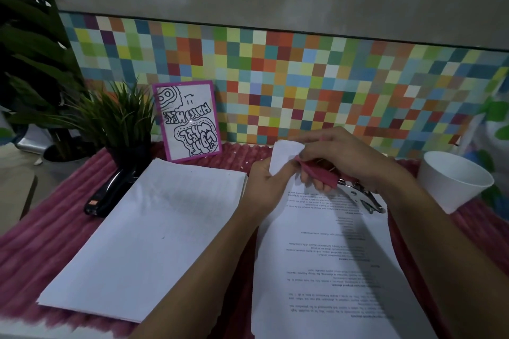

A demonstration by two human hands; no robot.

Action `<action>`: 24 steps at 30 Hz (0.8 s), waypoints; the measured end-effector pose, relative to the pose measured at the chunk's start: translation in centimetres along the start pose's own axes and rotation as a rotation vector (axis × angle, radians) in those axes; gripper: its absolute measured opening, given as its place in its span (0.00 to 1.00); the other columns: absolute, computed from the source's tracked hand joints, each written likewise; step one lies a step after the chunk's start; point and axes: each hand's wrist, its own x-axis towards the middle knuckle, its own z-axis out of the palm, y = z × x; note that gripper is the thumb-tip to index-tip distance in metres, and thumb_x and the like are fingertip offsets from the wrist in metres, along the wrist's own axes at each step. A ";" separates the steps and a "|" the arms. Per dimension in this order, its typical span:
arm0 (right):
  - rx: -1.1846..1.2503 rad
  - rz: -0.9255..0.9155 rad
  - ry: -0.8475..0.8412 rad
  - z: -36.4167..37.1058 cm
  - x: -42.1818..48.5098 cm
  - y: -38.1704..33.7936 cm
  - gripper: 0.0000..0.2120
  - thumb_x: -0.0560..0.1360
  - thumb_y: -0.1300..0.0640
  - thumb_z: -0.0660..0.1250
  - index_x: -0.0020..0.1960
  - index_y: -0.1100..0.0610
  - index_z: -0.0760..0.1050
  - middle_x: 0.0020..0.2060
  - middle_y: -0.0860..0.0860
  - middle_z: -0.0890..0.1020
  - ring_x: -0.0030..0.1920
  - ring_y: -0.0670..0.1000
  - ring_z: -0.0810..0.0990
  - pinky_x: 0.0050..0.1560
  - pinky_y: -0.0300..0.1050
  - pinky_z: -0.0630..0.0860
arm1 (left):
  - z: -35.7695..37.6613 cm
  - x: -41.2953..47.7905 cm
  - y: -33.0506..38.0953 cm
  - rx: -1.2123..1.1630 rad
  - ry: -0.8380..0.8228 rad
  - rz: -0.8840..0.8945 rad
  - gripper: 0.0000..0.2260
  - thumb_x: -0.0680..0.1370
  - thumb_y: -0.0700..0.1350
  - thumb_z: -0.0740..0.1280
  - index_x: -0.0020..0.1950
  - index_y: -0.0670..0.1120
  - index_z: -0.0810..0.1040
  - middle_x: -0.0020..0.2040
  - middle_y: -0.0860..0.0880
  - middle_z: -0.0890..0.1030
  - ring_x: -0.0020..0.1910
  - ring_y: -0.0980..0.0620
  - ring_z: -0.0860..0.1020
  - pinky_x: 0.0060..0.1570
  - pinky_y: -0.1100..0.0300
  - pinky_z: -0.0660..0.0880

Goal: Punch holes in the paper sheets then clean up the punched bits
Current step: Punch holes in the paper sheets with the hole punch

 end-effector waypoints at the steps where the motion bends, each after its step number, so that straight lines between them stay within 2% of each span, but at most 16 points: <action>1: -0.011 -0.010 -0.022 0.1 -0.1 -0.1 0.15 0.77 0.62 0.63 0.62 0.55 0.78 0.33 0.63 0.82 0.26 0.55 0.77 0.29 0.45 0.75 | -0.1 0.1 0.2 0.008 -0.020 0.029 0.10 0.79 0.41 0.66 0.39 0.51 0.79 0.34 0.57 0.81 0.37 0.61 0.78 0.40 0.68 0.73; 4: -0.073 -0.039 -0.065 0.4 -0.3 -0.5 0.15 0.77 0.62 0.64 0.62 0.55 0.79 0.32 0.62 0.82 0.26 0.56 0.77 0.31 0.47 0.75 | -0.2 0.4 0.6 0.029 -0.095 0.113 0.11 0.80 0.36 0.63 0.41 0.47 0.78 0.34 0.56 0.81 0.38 0.59 0.79 0.43 0.68 0.74; 6: -0.098 -0.035 -0.073 0.4 -0.3 -0.4 0.19 0.76 0.62 0.64 0.67 0.55 0.75 0.32 0.61 0.82 0.26 0.55 0.77 0.31 0.48 0.76 | -0.2 0.6 0.7 0.029 -0.125 0.148 0.12 0.80 0.36 0.63 0.38 0.46 0.77 0.33 0.54 0.80 0.37 0.57 0.79 0.43 0.65 0.74; 8: -0.089 -0.016 -0.062 0.3 -0.4 -0.4 0.23 0.76 0.62 0.65 0.71 0.53 0.71 0.32 0.62 0.83 0.26 0.55 0.77 0.31 0.47 0.76 | -0.1 0.6 0.6 0.022 -0.108 0.126 0.10 0.80 0.37 0.64 0.40 0.47 0.78 0.34 0.55 0.81 0.38 0.58 0.79 0.44 0.66 0.74; 10: -0.077 0.006 -0.065 0.3 -0.4 -0.3 0.23 0.76 0.62 0.65 0.71 0.53 0.71 0.34 0.64 0.83 0.26 0.56 0.77 0.30 0.46 0.75 | 0.0 0.5 0.5 0.004 -0.086 0.109 0.07 0.80 0.38 0.65 0.43 0.46 0.79 0.36 0.55 0.81 0.39 0.59 0.80 0.42 0.67 0.74; 12: -0.057 0.042 -0.061 0.3 -0.3 -0.3 0.19 0.76 0.61 0.66 0.67 0.55 0.74 0.35 0.65 0.82 0.27 0.57 0.77 0.29 0.45 0.75 | 0.1 0.4 0.2 -0.005 -0.053 0.078 0.04 0.79 0.39 0.66 0.46 0.43 0.80 0.38 0.52 0.82 0.40 0.58 0.80 0.42 0.66 0.75; 14: -0.024 0.092 0.004 -0.1 -0.1 -0.1 0.12 0.75 0.58 0.66 0.56 0.62 0.79 0.36 0.65 0.83 0.27 0.57 0.77 0.29 0.45 0.74 | 0.1 0.3 0.0 0.001 0.009 0.003 0.06 0.79 0.44 0.67 0.49 0.42 0.81 0.42 0.51 0.84 0.42 0.58 0.82 0.42 0.64 0.77; 16: -0.046 0.164 0.044 -0.8 0.1 0.2 0.13 0.74 0.56 0.66 0.45 0.67 0.79 0.36 0.65 0.83 0.27 0.57 0.78 0.30 0.46 0.75 | -0.1 0.2 -0.3 0.004 0.047 -0.048 0.09 0.78 0.46 0.68 0.55 0.44 0.82 0.47 0.50 0.85 0.48 0.54 0.84 0.46 0.61 0.80; 19: -0.089 0.266 0.046 -1.3 0.0 0.6 0.14 0.73 0.56 0.66 0.42 0.69 0.78 0.35 0.65 0.83 0.26 0.56 0.78 0.28 0.44 0.74 | -0.4 -0.2 -0.5 -0.019 0.057 -0.055 0.10 0.78 0.44 0.68 0.58 0.43 0.81 0.51 0.49 0.85 0.51 0.52 0.84 0.50 0.58 0.81; 24: -0.092 0.265 0.118 -1.0 0.3 1.3 0.13 0.73 0.57 0.65 0.41 0.69 0.78 0.33 0.66 0.82 0.24 0.56 0.77 0.26 0.42 0.73 | -0.7 -0.7 -1.4 -0.026 0.060 -0.195 0.13 0.77 0.47 0.70 0.61 0.46 0.80 0.54 0.51 0.85 0.53 0.52 0.83 0.57 0.52 0.79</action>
